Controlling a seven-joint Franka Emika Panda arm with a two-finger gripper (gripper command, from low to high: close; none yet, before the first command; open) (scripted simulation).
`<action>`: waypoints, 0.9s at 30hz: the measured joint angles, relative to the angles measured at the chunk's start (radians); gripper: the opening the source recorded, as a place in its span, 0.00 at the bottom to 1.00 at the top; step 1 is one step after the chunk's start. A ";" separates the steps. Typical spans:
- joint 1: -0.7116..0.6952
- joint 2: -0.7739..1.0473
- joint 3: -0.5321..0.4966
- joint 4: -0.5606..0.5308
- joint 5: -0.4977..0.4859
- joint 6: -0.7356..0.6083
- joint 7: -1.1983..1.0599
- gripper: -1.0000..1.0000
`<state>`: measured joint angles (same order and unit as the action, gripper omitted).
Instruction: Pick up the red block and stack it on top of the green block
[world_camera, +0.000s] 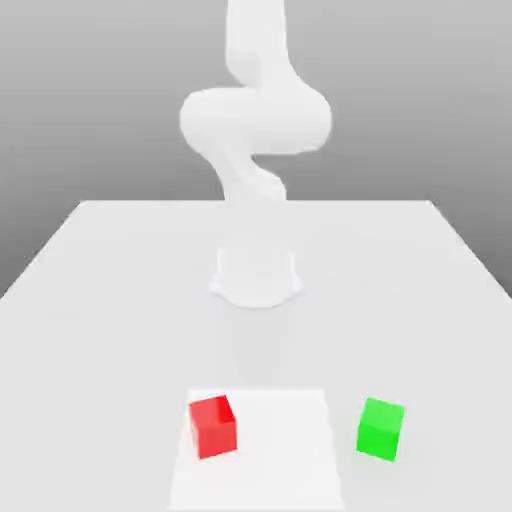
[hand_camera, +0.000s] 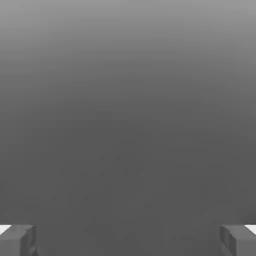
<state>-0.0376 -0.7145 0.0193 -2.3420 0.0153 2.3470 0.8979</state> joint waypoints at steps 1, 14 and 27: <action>-0.016 0.037 0.009 -0.018 0.006 0.020 0.043 0.50; -0.187 0.480 0.115 -0.236 0.022 0.265 0.598 0.50; -0.207 0.935 0.069 -0.349 -0.099 0.564 1.045 0.50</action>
<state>-0.2450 0.2209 0.0884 -2.6912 -0.0836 2.9113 1.9433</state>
